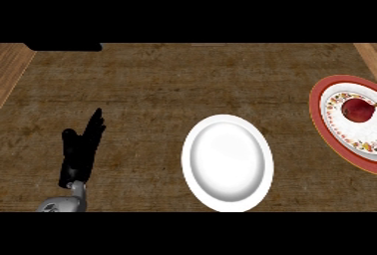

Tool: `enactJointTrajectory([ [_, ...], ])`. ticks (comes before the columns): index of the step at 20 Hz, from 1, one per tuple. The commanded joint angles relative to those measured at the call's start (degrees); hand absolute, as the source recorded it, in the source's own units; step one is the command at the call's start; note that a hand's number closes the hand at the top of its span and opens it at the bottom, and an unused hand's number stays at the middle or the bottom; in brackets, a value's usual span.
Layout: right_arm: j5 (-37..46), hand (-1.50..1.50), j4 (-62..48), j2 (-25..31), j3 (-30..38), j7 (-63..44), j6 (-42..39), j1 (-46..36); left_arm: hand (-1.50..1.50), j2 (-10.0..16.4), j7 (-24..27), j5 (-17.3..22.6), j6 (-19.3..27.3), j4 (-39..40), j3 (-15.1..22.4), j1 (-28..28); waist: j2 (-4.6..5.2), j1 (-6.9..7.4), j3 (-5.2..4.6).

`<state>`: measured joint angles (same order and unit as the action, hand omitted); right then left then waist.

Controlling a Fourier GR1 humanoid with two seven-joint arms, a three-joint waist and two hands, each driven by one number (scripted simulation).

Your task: Pick the pear from the plate and place it in the plate

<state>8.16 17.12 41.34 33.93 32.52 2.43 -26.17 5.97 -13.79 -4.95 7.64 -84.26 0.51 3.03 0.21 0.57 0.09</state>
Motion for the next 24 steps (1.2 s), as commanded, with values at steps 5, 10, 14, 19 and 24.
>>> enactJointTrajectory([
  [5, -2.0, -1.50, -5.3, 3.0, 1.5, 4.9, 0.7, 2.7, 0.00, -2.0, 3.8, -1.0, 0.5, 2.3, 0.7, -0.7, 0.21, 0.31, 0.09],
  [10, -4.1, -1.50, -2.9, 4.4, 1.0, 2.4, 1.1, 2.8, 0.00, -0.3, 0.8, -0.1, -0.7, 1.9, -1.3, 0.9, -0.03, -0.07, 0.00],
  [14, -5.3, -1.50, -6.4, 5.9, 3.1, 5.6, 0.8, 5.3, 0.00, -1.0, 2.6, -0.7, -0.1, 5.9, -1.6, 4.0, 0.17, -0.08, 0.07],
  [19, -5.8, -1.50, -7.1, 7.0, 3.1, 4.2, 2.2, 4.9, 0.00, -2.2, 0.8, -2.4, 1.4, 0.7, 0.6, -0.2, 0.11, 0.29, 0.10],
  [24, -6.1, -1.50, -7.4, 6.9, 2.7, 6.2, 2.8, 7.4, 0.00, -1.3, -1.8, -1.5, -0.9, -6.2, 1.8, -5.4, 0.02, 0.47, 0.12],
])
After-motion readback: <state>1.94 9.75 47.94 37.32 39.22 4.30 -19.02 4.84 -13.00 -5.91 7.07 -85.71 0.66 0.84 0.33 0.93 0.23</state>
